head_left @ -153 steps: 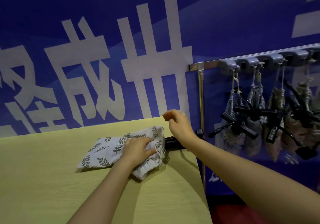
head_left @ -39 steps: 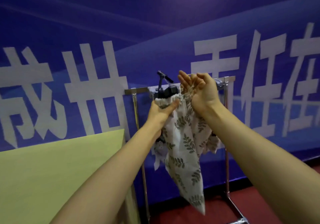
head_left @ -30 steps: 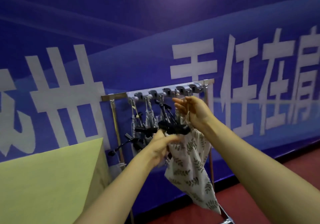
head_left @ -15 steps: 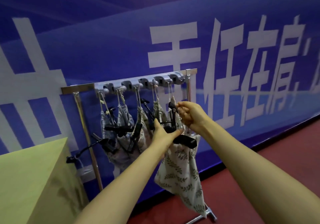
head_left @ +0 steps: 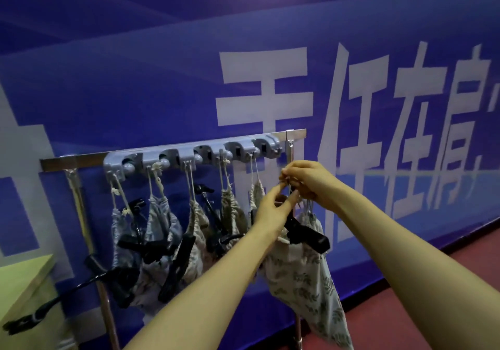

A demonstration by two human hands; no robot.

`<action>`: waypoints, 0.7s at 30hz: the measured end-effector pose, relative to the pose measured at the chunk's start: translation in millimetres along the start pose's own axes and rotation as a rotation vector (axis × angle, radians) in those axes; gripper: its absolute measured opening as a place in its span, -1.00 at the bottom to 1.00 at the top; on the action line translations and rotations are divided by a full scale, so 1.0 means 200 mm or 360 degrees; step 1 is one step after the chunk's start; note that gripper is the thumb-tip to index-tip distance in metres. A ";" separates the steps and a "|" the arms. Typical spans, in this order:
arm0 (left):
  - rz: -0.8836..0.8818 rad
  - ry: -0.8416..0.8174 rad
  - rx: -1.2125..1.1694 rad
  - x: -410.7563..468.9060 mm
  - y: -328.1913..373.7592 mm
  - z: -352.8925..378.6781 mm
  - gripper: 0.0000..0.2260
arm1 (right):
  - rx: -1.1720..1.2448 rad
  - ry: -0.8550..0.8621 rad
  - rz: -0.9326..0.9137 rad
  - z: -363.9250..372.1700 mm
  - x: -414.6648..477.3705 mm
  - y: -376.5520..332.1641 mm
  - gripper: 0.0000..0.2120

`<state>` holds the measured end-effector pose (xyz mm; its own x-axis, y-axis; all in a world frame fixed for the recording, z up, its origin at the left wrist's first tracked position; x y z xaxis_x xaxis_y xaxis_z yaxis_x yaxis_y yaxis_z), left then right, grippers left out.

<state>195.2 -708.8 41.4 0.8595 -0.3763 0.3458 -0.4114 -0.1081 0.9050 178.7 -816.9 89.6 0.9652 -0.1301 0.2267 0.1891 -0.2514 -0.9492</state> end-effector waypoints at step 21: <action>-0.0166 0.0588 -0.0132 0.68 -0.16 -0.06 -0.82 | -0.0695 0.0683 -0.0521 -0.05 0.69 0.07 -0.88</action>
<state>329.0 -745.1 62.7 0.9529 -0.0087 0.3030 -0.3031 -0.0479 0.9518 312.0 -847.0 110.3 0.6970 -0.3267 0.6383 0.2817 -0.6938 -0.6628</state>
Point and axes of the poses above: each hand's wrist, its own x-axis towards the middle knuckle, its own z-axis out of the palm, y = z × x, the point moved 2 cm from there along x, towards the middle knuckle
